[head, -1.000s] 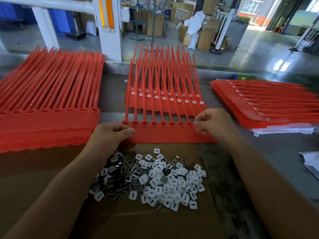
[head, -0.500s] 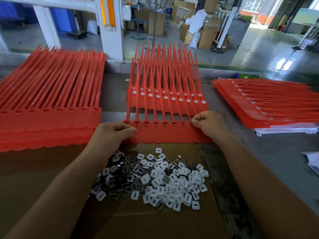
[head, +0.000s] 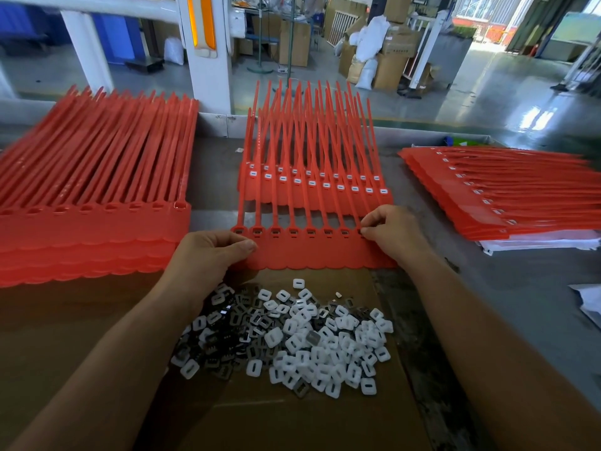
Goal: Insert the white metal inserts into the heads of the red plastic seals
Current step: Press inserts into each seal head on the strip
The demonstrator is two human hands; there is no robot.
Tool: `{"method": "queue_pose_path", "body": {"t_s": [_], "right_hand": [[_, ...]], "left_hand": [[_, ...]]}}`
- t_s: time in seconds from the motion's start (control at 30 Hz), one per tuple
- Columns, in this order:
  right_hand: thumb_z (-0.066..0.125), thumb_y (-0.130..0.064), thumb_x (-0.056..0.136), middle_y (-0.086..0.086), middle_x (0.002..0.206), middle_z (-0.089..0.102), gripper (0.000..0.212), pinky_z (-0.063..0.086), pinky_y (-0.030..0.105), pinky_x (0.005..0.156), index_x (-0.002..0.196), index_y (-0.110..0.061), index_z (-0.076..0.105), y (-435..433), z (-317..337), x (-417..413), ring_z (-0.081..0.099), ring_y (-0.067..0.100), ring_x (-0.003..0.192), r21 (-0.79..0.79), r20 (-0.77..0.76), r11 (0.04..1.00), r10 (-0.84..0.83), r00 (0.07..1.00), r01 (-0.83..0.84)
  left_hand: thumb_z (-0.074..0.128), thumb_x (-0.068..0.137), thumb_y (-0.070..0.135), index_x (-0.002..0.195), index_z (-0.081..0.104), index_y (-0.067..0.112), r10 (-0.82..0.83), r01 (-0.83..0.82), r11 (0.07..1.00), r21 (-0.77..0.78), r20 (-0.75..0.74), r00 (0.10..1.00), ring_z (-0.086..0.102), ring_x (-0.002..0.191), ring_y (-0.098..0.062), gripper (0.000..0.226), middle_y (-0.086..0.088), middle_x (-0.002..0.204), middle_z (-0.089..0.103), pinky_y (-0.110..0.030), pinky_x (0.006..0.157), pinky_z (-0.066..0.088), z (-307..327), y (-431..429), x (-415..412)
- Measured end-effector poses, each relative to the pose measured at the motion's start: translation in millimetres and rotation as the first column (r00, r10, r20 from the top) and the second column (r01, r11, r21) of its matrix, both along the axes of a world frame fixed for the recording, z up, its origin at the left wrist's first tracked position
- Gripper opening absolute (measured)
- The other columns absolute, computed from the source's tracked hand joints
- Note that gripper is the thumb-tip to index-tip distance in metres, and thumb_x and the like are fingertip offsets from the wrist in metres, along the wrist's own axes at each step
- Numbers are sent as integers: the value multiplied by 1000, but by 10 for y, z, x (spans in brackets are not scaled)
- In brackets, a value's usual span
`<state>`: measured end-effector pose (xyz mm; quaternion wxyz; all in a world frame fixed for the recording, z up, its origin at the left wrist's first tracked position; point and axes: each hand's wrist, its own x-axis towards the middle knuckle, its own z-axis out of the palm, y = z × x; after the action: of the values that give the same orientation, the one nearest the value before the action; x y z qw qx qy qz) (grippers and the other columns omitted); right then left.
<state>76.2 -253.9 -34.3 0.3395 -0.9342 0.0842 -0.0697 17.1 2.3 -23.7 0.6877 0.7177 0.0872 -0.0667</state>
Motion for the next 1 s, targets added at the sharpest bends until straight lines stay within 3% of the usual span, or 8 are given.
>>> {"method": "queue_pose_path", "body": {"t_s": [0.33, 0.53, 0.67, 0.83, 1.0], "right_hand": [[65, -9, 76, -12, 73, 57, 22, 47, 33, 78, 63, -26, 60, 44, 46, 38, 54, 12, 81, 23, -15, 999, -40, 999, 41], [66, -6, 80, -12, 76, 56, 20, 37, 17, 60, 71, -23, 60, -7, 60, -49, 51, 2, 73, 147, 27, 989, 12, 1000, -15], [66, -8, 82, -12, 78, 59, 20, 36, 13, 60, 74, -25, 60, -59, 161, -241, 53, 0, 74, 154, 89, 983, 87, 992, -100], [68, -18, 82, -13, 76, 62, 18, 43, 9, 61, 73, -32, 59, 23, 331, -556, 58, -6, 69, -18, -136, 920, 386, 912, -392], [70, -20, 80, -16, 79, 63, 18, 43, 5, 63, 77, -36, 62, 102, 356, -749, 56, -13, 69, -44, -272, 842, 508, 818, -537]], "left_hand": [[64, 81, 11, 76, 70, 5, -2, 2, 1000, -21, -13, 1000, 67, 56, -15, 9, -10, 69, 71, -17, 46, 49, 7, -1, 6], [65, 80, 12, 76, 71, 6, 2, -2, 1000, -21, -12, 1000, 68, 58, -17, 9, -12, 71, 71, -17, 47, 49, -6, 3, 18], [65, 80, 12, 75, 71, 7, -5, 5, 1000, -13, -3, 1000, 68, 58, -17, 9, -11, 70, 71, -17, 48, 49, -13, 6, 12], [65, 80, 13, 74, 71, 8, -4, 4, 1000, 0, 5, 1000, 67, 59, -15, 10, -9, 70, 71, -16, 48, 49, -17, 6, 17], [66, 80, 13, 72, 71, 9, -2, 1, 1000, 13, 16, 1000, 67, 58, -13, 10, -7, 68, 71, -15, 47, 49, -26, -2, 17]]}}
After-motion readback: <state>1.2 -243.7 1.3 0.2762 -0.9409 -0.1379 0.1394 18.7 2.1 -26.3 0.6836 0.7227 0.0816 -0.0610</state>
